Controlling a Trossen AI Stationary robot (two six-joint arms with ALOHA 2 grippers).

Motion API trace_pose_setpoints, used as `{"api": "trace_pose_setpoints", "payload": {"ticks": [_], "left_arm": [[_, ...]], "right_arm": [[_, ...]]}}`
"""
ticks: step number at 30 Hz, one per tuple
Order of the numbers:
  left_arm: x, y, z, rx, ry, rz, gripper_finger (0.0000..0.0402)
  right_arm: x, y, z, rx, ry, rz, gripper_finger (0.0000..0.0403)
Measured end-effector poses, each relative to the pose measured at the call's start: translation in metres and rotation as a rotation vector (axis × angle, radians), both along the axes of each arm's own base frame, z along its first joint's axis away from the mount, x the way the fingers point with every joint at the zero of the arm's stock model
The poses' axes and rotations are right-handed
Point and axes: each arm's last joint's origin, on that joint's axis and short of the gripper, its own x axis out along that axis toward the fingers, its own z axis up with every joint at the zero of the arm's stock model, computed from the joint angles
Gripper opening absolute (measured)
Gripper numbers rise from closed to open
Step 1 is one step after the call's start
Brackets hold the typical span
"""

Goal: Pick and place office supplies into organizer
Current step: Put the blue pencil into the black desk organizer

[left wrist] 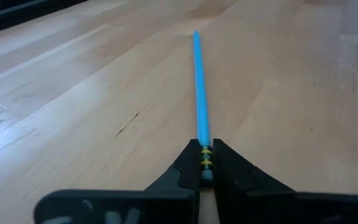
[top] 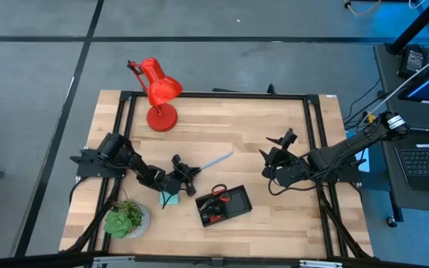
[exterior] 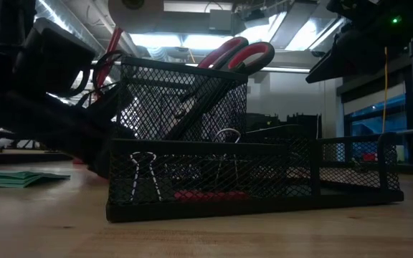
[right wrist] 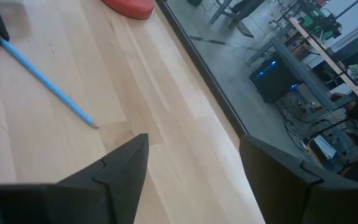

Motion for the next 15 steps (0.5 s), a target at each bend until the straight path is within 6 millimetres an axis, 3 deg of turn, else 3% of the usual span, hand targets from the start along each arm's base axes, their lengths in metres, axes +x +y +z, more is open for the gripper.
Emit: {"api": "trace_pose_setpoints", "payload": {"ticks": [4, 15], "left_arm": [[0.001, -0.002, 0.012, 0.027, 0.003, -0.053, 0.0014], [0.004, -0.002, 0.071, 0.144, -0.107, -0.092, 0.0014]], "right_arm": [[0.0, 0.0, 0.0, -0.013, 0.014, 0.008, 0.0255], [0.0, 0.0, 0.0, -0.01, 0.011, 0.007, 0.0255]]}}
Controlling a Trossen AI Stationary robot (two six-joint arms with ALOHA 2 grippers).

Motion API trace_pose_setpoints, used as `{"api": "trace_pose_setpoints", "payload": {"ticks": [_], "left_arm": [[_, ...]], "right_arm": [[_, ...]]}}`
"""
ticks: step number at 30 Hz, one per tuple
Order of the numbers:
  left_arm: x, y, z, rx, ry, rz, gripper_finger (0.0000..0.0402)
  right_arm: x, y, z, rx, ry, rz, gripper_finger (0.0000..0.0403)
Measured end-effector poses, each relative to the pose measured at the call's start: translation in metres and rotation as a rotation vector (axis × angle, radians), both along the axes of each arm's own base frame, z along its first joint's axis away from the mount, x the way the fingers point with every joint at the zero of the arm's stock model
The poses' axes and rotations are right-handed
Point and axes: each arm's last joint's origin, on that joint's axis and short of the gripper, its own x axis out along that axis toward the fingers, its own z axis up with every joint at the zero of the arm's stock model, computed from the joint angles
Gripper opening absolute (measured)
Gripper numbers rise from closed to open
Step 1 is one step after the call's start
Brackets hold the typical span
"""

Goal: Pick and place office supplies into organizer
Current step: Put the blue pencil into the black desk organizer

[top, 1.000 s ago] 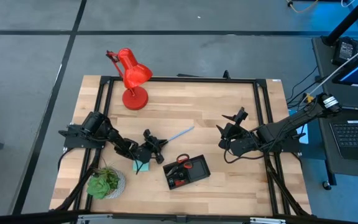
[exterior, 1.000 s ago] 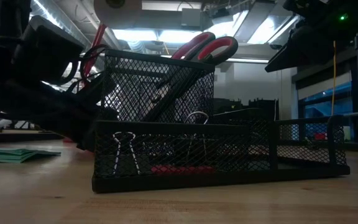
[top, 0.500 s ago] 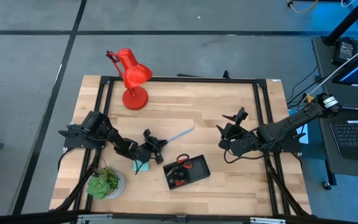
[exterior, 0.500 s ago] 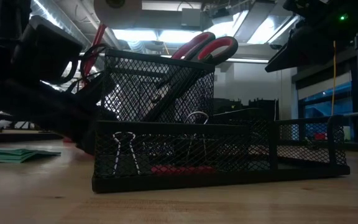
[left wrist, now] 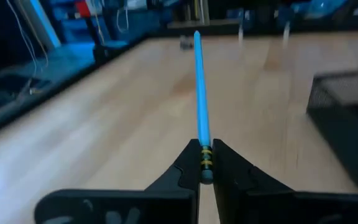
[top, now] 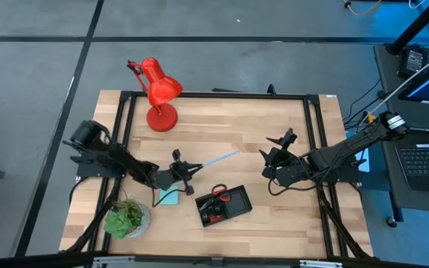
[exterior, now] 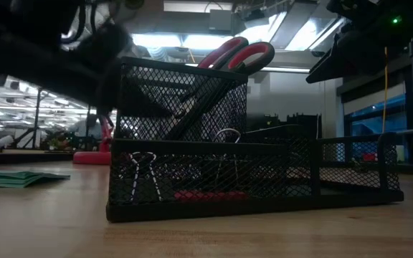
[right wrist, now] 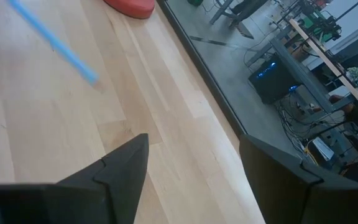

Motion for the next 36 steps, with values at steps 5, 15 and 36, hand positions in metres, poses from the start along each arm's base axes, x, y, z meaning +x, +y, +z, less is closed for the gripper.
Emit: {"api": "trace_pose_setpoints", "payload": {"ticks": [5, 15, 36], "left_arm": [[-0.006, 0.002, 0.031, 0.052, -0.03, -0.029, 0.0014], [-0.021, -0.002, 0.074, 0.12, 0.0, -0.137, 0.0014], [-0.005, -0.019, 0.139, 0.215, 0.302, -0.271, 0.0013]], "right_arm": [[0.0, 0.0, 0.0, 0.001, 0.0, 0.0, 0.0255], [0.0, 0.0, 0.0, 0.017, -0.017, -0.009, 0.0255], [0.02, -0.001, 0.035, 0.437, -0.099, 0.092, 0.0255]]}}
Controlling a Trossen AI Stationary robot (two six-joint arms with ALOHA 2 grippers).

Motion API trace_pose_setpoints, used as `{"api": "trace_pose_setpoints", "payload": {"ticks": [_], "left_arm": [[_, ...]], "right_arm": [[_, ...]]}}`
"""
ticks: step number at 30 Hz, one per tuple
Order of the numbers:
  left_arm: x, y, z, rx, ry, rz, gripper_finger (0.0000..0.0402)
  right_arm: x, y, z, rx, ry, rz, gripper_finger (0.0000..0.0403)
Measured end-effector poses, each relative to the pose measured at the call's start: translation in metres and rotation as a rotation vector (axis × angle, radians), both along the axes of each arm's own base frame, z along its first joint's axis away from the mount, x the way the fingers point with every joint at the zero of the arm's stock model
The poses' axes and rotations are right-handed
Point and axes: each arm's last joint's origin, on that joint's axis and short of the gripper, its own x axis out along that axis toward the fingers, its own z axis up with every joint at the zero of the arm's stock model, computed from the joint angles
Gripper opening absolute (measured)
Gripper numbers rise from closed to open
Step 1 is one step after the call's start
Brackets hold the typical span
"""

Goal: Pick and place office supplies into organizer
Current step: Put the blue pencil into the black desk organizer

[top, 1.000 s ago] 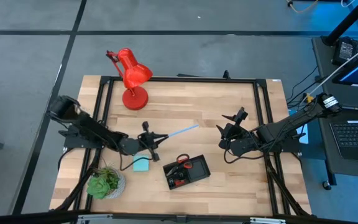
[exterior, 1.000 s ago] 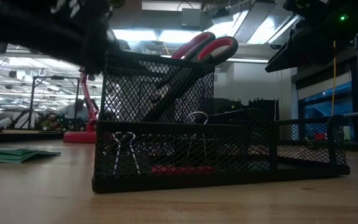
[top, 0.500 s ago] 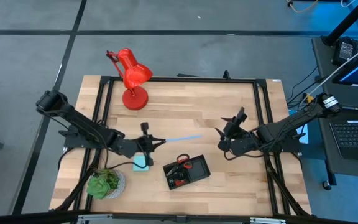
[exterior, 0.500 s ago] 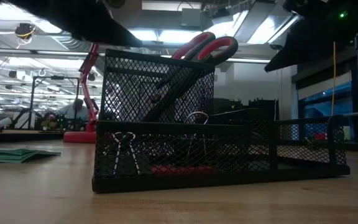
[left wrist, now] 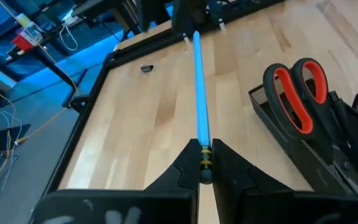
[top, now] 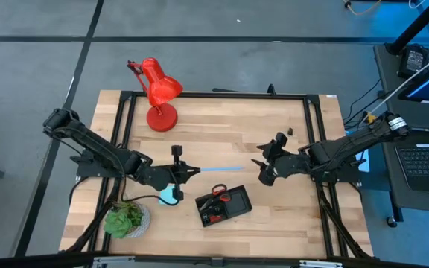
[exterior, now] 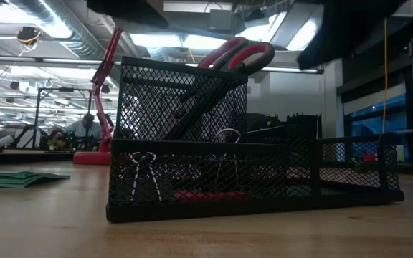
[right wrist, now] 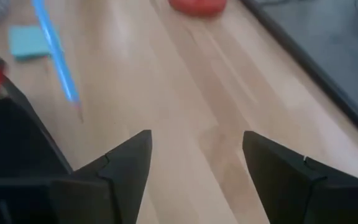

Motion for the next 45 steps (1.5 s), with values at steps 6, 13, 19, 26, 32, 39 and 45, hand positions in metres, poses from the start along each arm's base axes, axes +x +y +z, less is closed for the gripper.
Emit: {"api": "trace_pose_setpoints", "payload": {"ticks": [6, 13, 19, 26, 32, 39, 45], "left_arm": [[0.002, -0.002, 0.012, 0.011, 0.027, -0.05, 0.0013], [0.003, -0.002, 0.017, 0.087, 0.039, -0.09, 0.0013], [0.003, -0.002, 0.017, 0.169, 0.062, -0.128, 0.0013], [0.004, -0.002, 0.018, 0.311, 0.089, -0.196, 0.0013], [0.007, -0.005, 0.023, 0.38, 0.063, -0.309, 0.0013], [0.012, -0.001, 0.028, 0.334, 0.024, -0.357, 0.0013], [0.014, 0.004, 0.027, 0.31, 0.027, -0.383, 0.0013]], "right_arm": [[0.008, 0.004, 0.03, -0.007, -0.066, 0.077, 0.0255], [0.012, 0.006, 0.039, -0.112, -0.071, 0.186, 0.0255], [0.018, 0.011, 0.042, 0.01, -0.118, 0.361, 0.0255], [0.03, 0.008, 0.056, 0.256, -0.302, 0.463, 0.0255], [0.04, -0.006, 0.053, 0.385, -0.311, 0.461, 0.0255], [0.059, -0.012, 0.044, 0.475, -0.286, 0.504, 0.0255], [0.082, -0.01, 0.047, 0.496, -0.251, 0.572, 0.0255]]}}
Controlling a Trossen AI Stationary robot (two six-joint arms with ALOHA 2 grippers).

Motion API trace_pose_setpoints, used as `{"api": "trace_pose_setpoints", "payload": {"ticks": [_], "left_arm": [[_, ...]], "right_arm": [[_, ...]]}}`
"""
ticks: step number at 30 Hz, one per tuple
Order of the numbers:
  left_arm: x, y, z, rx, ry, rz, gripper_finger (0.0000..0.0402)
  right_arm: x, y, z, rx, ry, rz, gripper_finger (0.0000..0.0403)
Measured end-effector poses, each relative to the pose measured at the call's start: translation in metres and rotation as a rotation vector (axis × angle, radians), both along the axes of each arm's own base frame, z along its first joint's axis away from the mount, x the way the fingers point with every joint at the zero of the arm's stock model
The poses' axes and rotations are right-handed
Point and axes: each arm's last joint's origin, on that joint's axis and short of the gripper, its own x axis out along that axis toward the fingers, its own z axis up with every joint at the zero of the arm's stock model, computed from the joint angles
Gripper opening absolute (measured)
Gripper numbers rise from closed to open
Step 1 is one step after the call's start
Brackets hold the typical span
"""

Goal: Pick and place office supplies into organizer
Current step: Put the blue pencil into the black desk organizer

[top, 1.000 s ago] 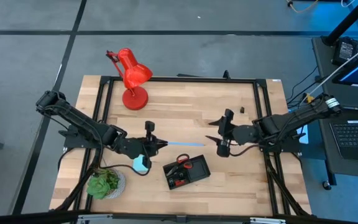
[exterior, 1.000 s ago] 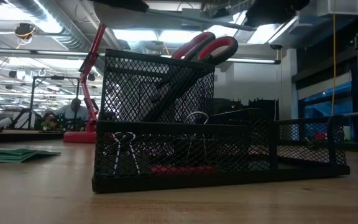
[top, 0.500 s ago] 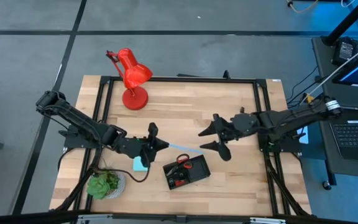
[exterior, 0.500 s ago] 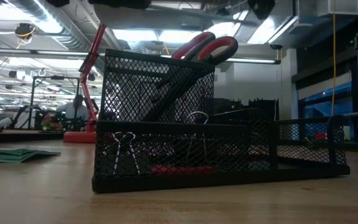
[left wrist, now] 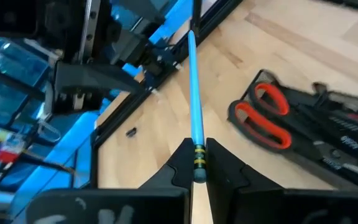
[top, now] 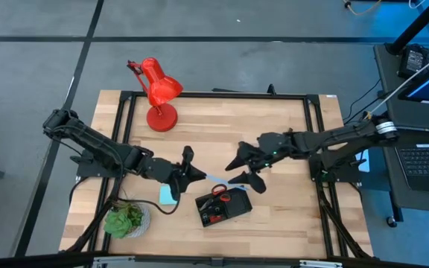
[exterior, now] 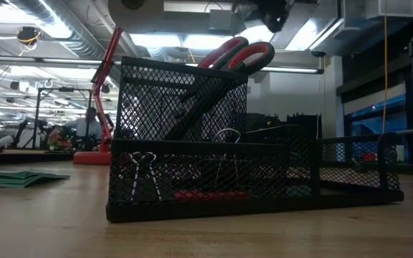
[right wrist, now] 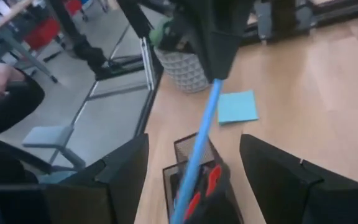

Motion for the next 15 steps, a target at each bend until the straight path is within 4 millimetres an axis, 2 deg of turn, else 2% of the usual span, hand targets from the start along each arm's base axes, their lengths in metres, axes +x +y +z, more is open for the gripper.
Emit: {"api": "trace_pose_setpoints", "payload": {"ticks": [10, 15], "left_arm": [[0.001, 0.001, -0.001, 0.005, 0.007, -0.019, 0.0013], [0.0, 0.0, -0.001, 0.009, 0.009, -0.022, 0.0013]], "right_arm": [[0.048, 0.006, -0.006, -0.049, 0.149, 0.014, 0.0232], [0.063, 0.008, -0.006, -0.073, 0.187, 0.032, 0.0212]]}}
